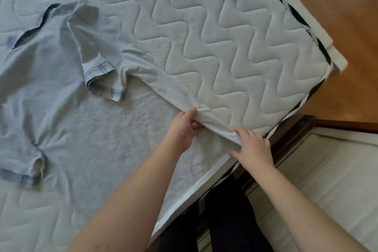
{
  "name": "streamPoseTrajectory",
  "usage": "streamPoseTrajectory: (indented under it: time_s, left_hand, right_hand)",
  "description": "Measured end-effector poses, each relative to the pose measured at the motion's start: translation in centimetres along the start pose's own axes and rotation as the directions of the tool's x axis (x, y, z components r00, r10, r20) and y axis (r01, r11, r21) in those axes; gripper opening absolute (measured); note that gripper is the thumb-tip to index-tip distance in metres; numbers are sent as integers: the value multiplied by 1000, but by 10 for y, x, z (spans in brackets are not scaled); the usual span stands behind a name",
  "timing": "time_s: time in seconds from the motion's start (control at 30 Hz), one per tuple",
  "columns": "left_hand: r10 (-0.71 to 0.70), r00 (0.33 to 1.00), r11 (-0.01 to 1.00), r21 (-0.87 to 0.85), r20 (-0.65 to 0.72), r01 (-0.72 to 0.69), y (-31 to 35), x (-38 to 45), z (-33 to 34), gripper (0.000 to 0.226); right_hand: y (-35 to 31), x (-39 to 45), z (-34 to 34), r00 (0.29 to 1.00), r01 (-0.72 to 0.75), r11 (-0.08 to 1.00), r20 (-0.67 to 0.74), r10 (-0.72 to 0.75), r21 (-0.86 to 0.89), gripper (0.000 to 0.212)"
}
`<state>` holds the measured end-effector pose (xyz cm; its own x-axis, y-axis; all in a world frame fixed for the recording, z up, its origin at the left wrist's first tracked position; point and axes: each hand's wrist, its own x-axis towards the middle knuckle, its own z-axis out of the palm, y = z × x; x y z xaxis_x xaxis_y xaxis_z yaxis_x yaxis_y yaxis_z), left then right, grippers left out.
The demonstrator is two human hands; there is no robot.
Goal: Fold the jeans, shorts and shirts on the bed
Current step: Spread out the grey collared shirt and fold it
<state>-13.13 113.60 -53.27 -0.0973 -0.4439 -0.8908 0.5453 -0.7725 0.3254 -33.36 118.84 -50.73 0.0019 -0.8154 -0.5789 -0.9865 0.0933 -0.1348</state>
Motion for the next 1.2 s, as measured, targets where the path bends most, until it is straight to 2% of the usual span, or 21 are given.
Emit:
streamPoseTrajectory:
  time_s: [0.07, 0.13, 0.23, 0.33, 0.5, 0.6, 0.73, 0.83, 0.97, 1.1, 1.2]
  left_hand:
    - [8, 997, 1000, -9, -82, -9, -5, -4, -3, 17]
    - [35, 987, 999, 10, -157, -34, -10, -5, -10, 21]
    - [91, 978, 996, -6, -189, -94, -18, -7, -20, 24]
    - [106, 986, 993, 55, -127, -100, -32, -12, -25, 35]
    - [45, 998, 987, 155, 45, -51, -64, -23, -25, 23]
    - [63, 998, 976, 209, 15, -65, -76, -28, -22, 20]
    - [191, 969, 939, 317, -157, -134, -87, -31, -22, 15]
    - [266, 938, 915, 364, -223, -173, -96, -36, -27, 9]
    - [268, 942, 845, 518, -200, -131, -107, -40, -33, 8]
    - [258, 955, 781, 614, -146, -116, -100, -42, -35, 21]
    - [255, 954, 809, 575, -160, -120, -92, -40, -39, 21]
  right_hand:
    - [9, -16, 7, 999, -38, 993, -10, 40, 112, 58]
    - [14, -29, 18, 997, -34, 949, -58, 55, 312, 51]
    - [12, -42, 39, 994, 31, 873, -107, 25, 486, 54]
    - [6, -43, 56, 991, 58, 841, -136, 18, 538, 58]
    - [0, -34, 66, 973, -34, 724, -143, 182, 689, 39]
    - [-2, -34, 65, 972, -74, 716, -110, 207, 694, 23]
    - [2, -36, 61, 965, -134, 695, -66, 253, 707, 18]
    - [9, -37, 60, 955, -147, 644, -62, 290, 751, 12]
    - [12, -40, 63, 934, -186, 660, -77, 348, 728, 17]
    - [6, -44, 64, 912, -248, 730, -101, 397, 637, 12]
    - [6, -48, 64, 859, -318, 609, -51, 510, 727, 10]
